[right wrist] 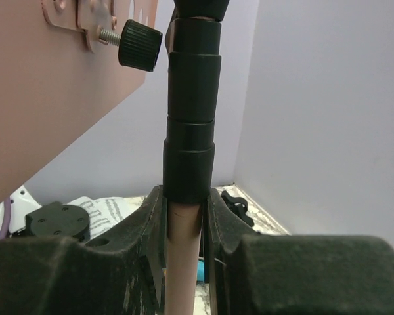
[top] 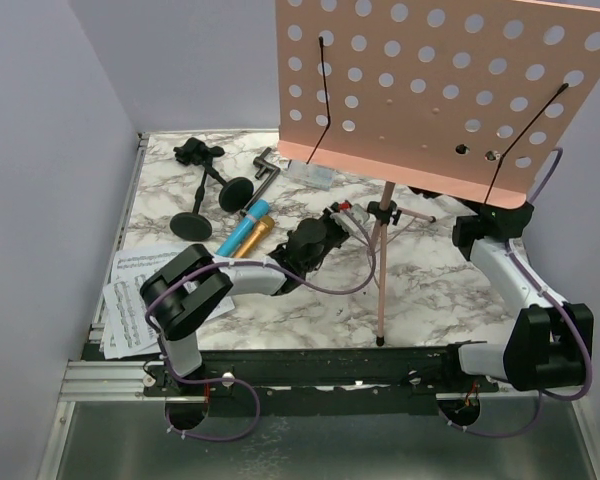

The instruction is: Set up the instrument practice props

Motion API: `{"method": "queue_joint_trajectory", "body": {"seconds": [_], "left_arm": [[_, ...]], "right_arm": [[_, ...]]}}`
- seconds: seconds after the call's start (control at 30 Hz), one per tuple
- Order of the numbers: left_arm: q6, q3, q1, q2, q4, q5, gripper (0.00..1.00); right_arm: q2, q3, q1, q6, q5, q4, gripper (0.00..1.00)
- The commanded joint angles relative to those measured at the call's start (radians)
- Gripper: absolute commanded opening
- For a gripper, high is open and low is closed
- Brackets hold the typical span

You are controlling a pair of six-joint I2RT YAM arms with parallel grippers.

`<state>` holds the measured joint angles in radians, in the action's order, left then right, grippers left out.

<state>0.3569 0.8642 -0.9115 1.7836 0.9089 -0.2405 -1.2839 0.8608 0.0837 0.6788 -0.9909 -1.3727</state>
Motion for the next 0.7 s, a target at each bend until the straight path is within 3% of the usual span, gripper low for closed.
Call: {"method": "queue_joint_trajectory", "body": {"seconds": [0.0, 0.07, 0.13, 0.17, 0.27, 0.6, 0.67], "left_arm": [[-0.404, 0.055, 0.076, -0.02, -0.489, -0.077, 0.49], [-0.47, 0.061, 0.077, -0.076, -0.549, -0.025, 0.61], [-0.531, 0.061, 0.078, -0.141, -0.594, 0.059, 0.85], [-0.568, 0.06, 0.079, -0.17, -0.608, 0.096, 0.9], [-0.718, 0.075, 0.097, -0.253, -0.663, 0.233, 0.91], [-1.235, 0.047, 0.181, -0.386, -0.75, 0.444, 0.88], [-1.224, 0.032, 0.185, -0.399, -0.705, 0.473, 0.85]], "right_arm": [[0.043, 0.036, 0.02, -0.144, -0.05, -0.099, 0.0], [0.048, 0.031, 0.02, -0.162, -0.051, -0.074, 0.0], [0.047, 0.025, 0.021, -0.163, -0.047, -0.078, 0.0], [0.047, 0.024, 0.021, -0.166, -0.043, -0.076, 0.0], [0.045, 0.023, 0.02, -0.162, -0.039, -0.077, 0.0], [0.044, 0.01, 0.021, -0.175, 0.036, -0.072, 0.0], [0.042, 0.008, 0.02, -0.162, 0.048, -0.089, 0.0]]}}
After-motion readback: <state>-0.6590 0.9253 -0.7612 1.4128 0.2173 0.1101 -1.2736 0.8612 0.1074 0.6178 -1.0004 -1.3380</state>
